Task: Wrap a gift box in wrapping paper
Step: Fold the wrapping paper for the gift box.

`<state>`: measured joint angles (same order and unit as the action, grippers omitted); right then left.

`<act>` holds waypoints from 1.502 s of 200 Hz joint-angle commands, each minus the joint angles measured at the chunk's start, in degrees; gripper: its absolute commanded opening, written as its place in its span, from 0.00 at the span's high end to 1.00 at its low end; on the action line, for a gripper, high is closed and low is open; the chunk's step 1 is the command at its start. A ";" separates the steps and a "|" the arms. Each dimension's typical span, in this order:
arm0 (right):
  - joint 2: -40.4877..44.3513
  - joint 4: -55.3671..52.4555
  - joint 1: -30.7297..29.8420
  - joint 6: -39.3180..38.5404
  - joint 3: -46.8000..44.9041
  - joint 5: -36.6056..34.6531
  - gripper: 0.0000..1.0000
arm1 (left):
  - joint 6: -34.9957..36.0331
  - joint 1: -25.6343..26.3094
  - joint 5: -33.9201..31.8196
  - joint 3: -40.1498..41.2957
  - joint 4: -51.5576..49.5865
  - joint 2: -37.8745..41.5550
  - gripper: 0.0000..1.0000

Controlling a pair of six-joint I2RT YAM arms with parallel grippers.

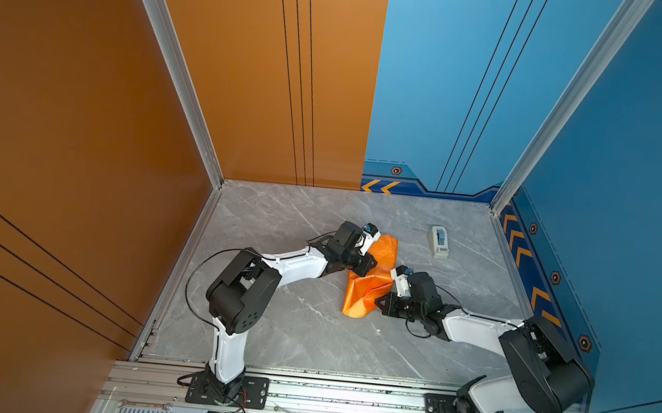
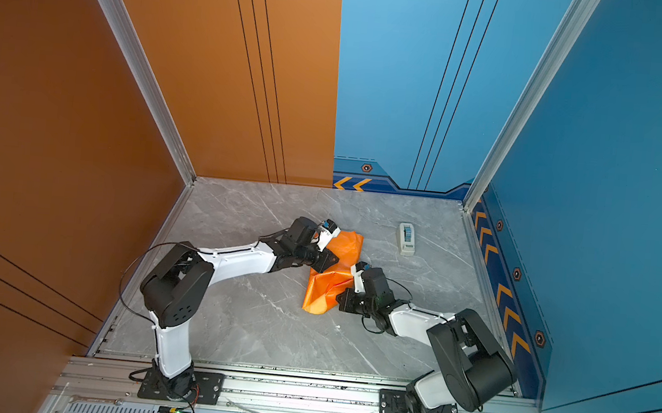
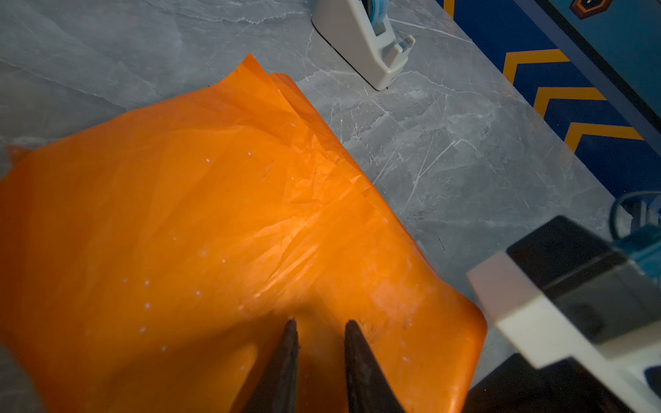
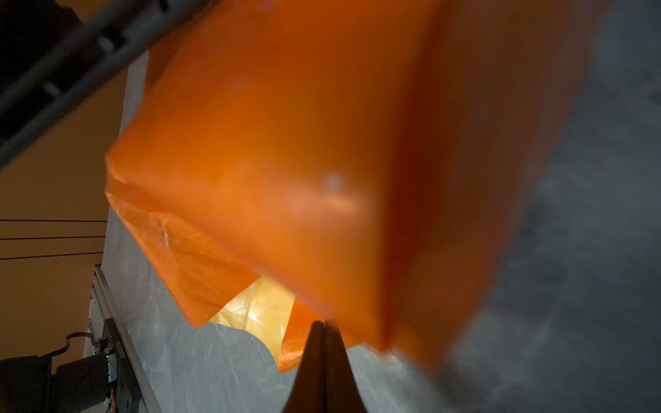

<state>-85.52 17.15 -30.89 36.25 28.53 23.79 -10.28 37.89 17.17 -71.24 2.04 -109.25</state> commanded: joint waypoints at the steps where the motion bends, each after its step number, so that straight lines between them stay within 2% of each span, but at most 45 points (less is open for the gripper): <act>1: -1.65 2.19 -0.83 -0.12 1.96 -0.76 1.00 | 0.35 -0.20 0.16 1.63 -2.47 -1.14 0.74; 109: -4.86 -1.24 -2.68 -1.75 -2.80 -0.32 1.00 | 0.17 -0.19 0.37 1.57 -2.23 -1.55 0.74; 175: 2.01 -8.41 -3.34 -3.91 -5.86 -2.08 1.00 | 0.08 -0.22 0.48 1.54 -2.22 -1.62 0.74; 199: 7.03 -10.19 -3.21 -3.66 -5.52 -2.60 1.00 | 0.00 -0.02 0.46 1.43 -2.16 -1.50 0.74; 215: 11.27 -13.40 -2.63 -3.30 -4.87 -3.92 0.88 | 0.00 0.06 0.56 1.35 -2.17 -1.42 0.74; 223: 14.03 -14.95 -1.68 -2.76 -4.64 -4.40 0.76 | -0.15 0.06 0.65 1.25 -2.14 -1.25 0.74; 233: 17.56 -16.48 0.43 -1.76 -4.35 -4.61 0.64 | -0.48 0.04 1.01 1.13 -2.05 -0.68 0.74; 246: 21.95 -18.85 4.06 -0.22 -3.49 -3.98 0.55 | -0.87 0.06 1.36 0.58 -2.18 0.36 0.73; 272: 25.20 -26.37 9.80 0.56 2.32 -2.36 0.49 | -1.47 0.08 2.33 -2.70 -4.19 2.95 0.61; 300: 18.24 -34.66 13.06 -0.15 11.95 0.41 0.46 | -3.05 -0.31 2.38 -6.43 -6.75 6.95 0.47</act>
<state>-61.98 -6.90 -19.97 36.05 32.77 21.45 -11.90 37.93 18.28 -73.30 -1.26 -107.68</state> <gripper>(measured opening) 0.527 0.485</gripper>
